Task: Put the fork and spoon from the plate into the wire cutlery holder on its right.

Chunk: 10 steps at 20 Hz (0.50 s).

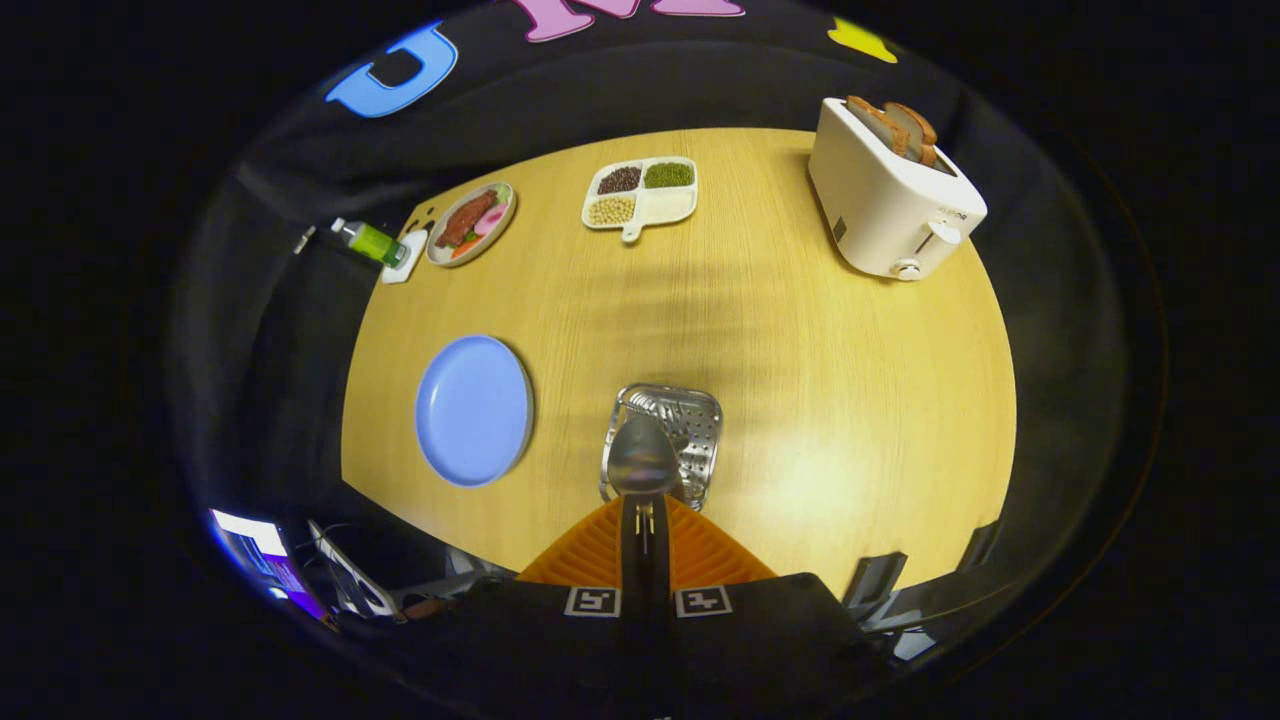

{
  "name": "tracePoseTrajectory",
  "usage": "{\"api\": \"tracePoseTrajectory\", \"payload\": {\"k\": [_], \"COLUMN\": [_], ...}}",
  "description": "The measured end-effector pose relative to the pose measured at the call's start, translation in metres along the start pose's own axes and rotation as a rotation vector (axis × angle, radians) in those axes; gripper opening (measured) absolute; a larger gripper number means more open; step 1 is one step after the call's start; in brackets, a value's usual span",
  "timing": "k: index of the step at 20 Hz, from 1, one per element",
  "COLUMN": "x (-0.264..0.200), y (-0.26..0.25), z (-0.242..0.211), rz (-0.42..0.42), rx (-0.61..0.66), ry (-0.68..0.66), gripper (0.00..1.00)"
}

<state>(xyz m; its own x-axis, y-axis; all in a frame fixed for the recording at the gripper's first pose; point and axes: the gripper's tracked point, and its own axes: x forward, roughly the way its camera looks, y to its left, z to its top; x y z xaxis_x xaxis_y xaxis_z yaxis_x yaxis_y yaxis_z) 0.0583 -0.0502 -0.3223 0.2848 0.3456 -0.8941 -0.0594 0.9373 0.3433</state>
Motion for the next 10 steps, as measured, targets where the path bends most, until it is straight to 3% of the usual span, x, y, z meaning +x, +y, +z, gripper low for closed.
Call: {"api": "tracePoseTrajectory", "payload": {"k": [10], "x": [0.056], "y": [-0.013], "z": [0.004], "rz": [-0.076], "rx": [-0.104], "ry": [0.227], "gripper": [0.05]}}
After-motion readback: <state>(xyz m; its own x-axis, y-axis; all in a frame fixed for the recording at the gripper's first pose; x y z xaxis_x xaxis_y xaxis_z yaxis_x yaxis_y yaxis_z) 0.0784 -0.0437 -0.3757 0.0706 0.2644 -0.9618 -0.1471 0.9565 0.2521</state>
